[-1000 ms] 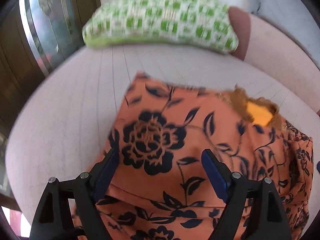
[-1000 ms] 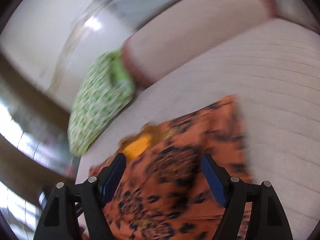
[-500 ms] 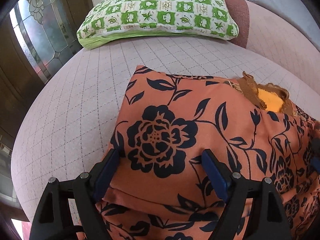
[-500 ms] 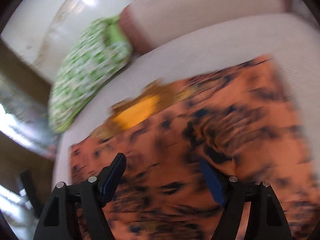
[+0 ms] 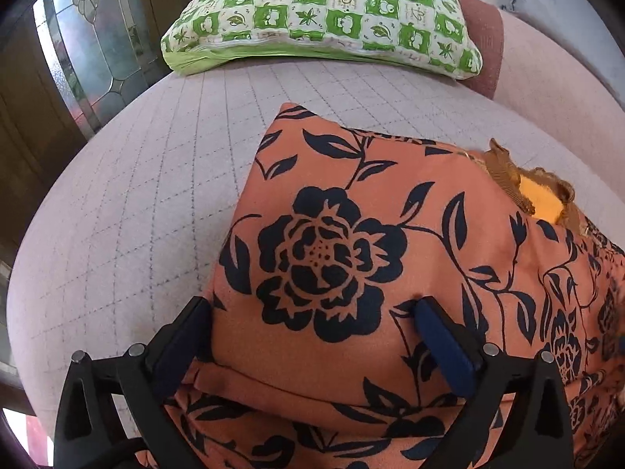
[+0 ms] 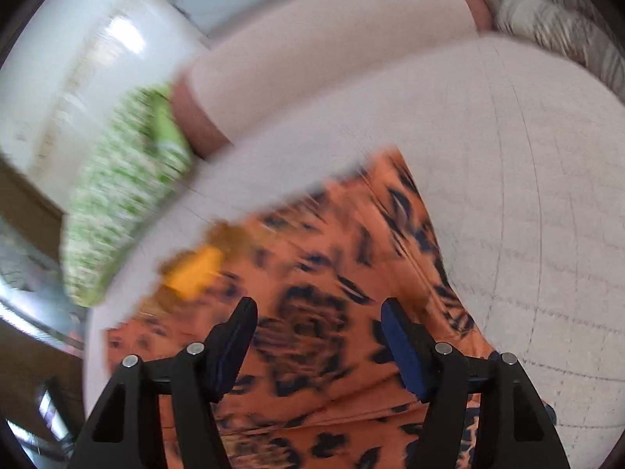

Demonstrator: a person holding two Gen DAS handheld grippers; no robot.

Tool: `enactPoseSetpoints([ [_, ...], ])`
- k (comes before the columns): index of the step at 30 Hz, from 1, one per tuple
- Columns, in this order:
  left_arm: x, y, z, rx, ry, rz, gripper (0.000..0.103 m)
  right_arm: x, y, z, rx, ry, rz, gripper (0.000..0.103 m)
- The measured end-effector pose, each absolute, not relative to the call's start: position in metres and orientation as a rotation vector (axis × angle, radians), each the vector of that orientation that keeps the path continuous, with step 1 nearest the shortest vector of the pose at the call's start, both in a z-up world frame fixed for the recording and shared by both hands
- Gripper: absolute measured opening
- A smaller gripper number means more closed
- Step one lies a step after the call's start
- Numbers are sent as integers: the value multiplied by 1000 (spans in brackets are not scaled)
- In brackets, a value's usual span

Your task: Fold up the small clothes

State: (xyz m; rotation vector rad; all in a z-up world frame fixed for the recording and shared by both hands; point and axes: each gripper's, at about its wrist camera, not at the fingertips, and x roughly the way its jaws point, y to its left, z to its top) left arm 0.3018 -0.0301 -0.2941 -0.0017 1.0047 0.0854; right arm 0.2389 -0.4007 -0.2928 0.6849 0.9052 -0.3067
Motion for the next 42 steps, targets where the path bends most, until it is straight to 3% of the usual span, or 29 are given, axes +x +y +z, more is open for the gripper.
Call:
enactPoseSetpoints([
  [4,301,-34,-295,18,997,96,103,256,-391,-295,607,974,-279,77],
  [15,302,-42,-284,74,1010,102,103,232,-390,-275,599,875,-275,76],
  [23,295,-44,-275,65,967,88,103,256,-387,-299,564,985,-271,74],
  [35,284,-47,-254,64,874,91,103,247,-362,-267,474,855,-203,74],
  [42,283,-49,-251,65,857,80,103,261,-332,-283,423,927,-132,74],
])
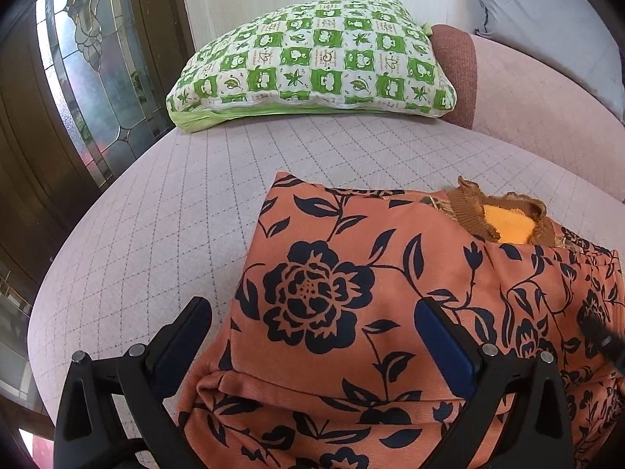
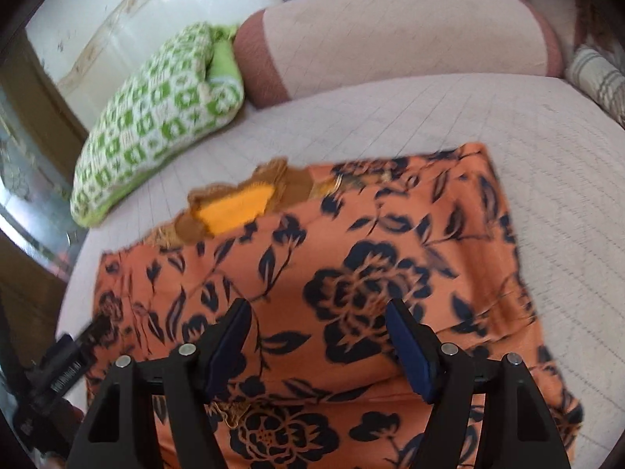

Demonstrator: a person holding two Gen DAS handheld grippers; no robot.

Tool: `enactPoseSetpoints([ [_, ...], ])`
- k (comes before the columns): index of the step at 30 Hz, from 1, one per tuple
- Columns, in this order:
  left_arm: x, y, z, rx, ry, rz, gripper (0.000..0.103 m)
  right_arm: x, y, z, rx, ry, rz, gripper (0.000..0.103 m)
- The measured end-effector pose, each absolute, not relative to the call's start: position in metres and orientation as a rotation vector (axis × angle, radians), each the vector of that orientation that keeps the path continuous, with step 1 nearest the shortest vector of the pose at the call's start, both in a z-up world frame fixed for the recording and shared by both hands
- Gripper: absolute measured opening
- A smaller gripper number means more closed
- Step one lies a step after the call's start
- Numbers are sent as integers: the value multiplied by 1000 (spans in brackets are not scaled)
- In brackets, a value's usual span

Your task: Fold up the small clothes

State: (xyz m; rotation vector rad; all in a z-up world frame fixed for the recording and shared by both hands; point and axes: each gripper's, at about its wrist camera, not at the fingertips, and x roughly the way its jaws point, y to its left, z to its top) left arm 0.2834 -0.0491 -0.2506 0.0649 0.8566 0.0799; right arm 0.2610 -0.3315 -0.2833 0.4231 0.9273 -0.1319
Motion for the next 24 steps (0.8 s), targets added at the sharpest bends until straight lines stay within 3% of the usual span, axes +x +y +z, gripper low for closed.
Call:
enactPoseSetpoints([
  [6,281,-50,-248,65,845,73,103,268,-315,-292,318,976,-149,75],
  [14,277,-59,-241,51,822,45,103,255,-340,-272,371,869,-254,75],
  [24,273,-78,-237,53,807,4,103,261,-366,-296,391,976,-328,75],
])
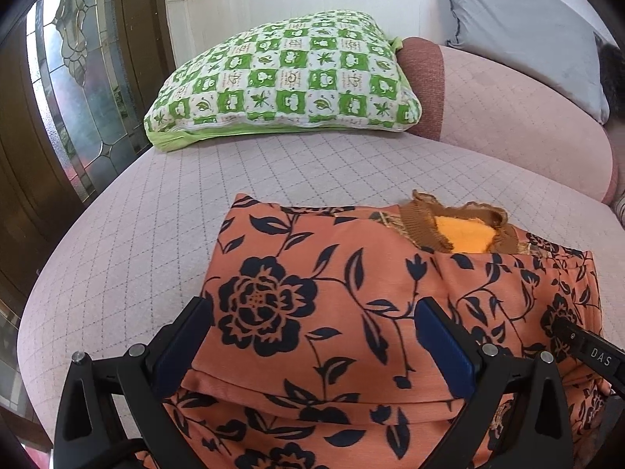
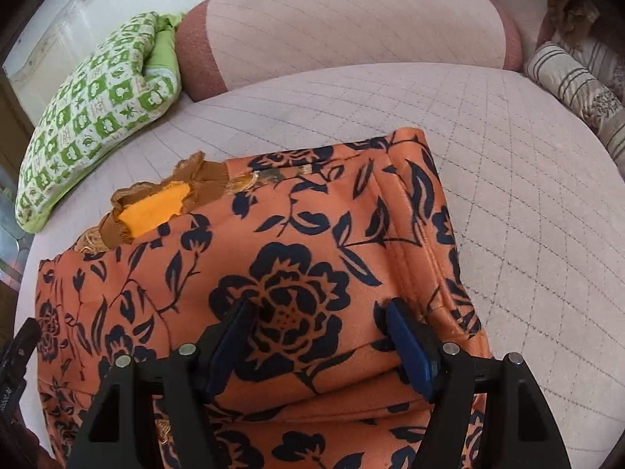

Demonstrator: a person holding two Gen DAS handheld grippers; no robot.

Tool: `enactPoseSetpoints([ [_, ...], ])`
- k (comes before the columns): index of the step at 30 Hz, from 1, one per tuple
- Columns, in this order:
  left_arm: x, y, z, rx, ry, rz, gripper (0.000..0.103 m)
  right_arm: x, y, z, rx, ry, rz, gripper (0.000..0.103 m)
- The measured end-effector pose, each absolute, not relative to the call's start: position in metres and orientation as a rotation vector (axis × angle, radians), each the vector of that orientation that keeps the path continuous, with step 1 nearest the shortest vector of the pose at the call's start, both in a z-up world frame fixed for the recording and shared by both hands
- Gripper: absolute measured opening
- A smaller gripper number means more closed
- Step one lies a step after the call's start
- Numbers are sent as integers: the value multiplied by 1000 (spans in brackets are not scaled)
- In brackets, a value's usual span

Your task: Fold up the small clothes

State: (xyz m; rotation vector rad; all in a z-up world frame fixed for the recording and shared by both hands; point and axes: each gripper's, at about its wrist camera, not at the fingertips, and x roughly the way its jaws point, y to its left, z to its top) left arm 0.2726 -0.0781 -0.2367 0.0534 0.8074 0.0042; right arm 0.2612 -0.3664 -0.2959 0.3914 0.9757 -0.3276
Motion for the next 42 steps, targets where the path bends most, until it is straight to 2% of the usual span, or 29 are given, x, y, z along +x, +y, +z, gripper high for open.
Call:
enactPoseSetpoints([
  [10,253,-79,-227,83,755,7,103,230,-367,-271,427,871,-344,75],
  [18,233,-85,-219,83,729,-27,103,229,-376,-291,446,959,-333,75],
  [27,222,-88,-215,75,714,-44,103,204,-375,-276,458,874,-330,75],
  [34,210,-87,-215,117,690,-33,103,207,-379,-288,464,953,-310,75],
  [42,173,-50,-225,113,734,3,103,130,-394,-255,569,839,-254,75],
])
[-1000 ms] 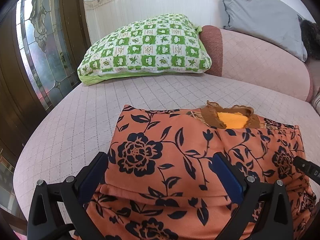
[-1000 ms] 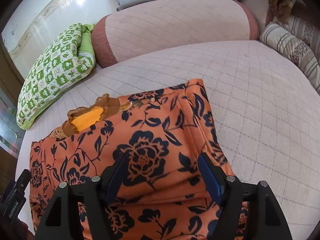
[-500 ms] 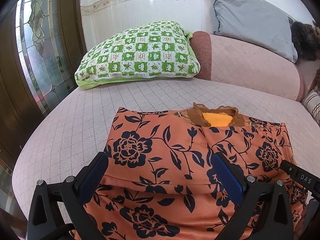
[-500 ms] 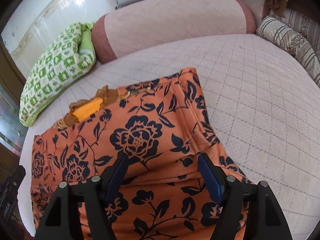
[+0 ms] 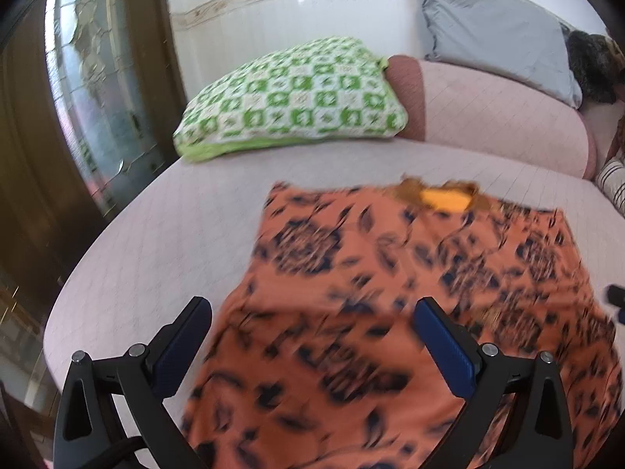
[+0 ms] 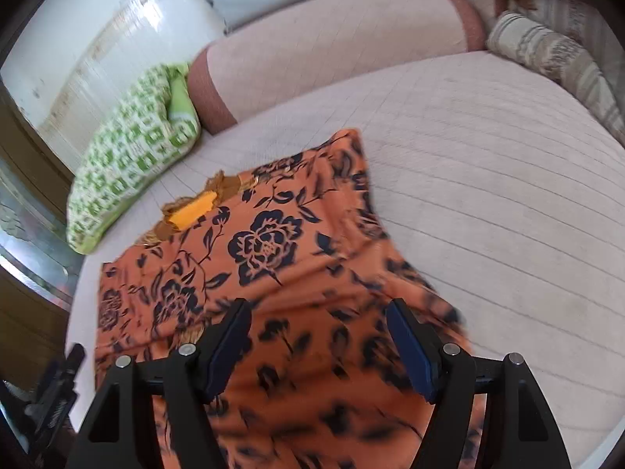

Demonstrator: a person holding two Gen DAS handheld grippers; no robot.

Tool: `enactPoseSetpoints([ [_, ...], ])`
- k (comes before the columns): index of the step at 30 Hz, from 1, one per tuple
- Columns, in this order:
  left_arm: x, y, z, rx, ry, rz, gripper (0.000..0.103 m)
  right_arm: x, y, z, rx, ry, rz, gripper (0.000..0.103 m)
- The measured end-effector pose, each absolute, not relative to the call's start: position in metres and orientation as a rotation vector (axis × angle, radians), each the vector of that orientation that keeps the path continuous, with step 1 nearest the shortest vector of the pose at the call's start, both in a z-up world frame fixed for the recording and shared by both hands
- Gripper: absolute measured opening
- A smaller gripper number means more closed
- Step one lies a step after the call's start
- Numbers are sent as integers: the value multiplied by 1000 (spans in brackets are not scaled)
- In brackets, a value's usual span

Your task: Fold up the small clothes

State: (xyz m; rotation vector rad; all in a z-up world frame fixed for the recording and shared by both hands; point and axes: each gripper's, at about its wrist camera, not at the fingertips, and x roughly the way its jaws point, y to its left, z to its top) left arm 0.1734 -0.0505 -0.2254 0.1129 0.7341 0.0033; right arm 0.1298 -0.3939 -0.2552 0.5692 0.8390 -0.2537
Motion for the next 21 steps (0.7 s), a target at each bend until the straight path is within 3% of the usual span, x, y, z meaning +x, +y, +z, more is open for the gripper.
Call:
enactPoseSetpoints([
  [9,122,46,-246,-41,855,84,103,30,-429,-265,722,894,-198,76],
  [17,71,87,-269,-89,935,53,103,-28,-425,-287,757,1022,-137,76],
  [21,58,93,-278,-97,977,26,90,-36,-416,-302,790,1077,-116,76],
])
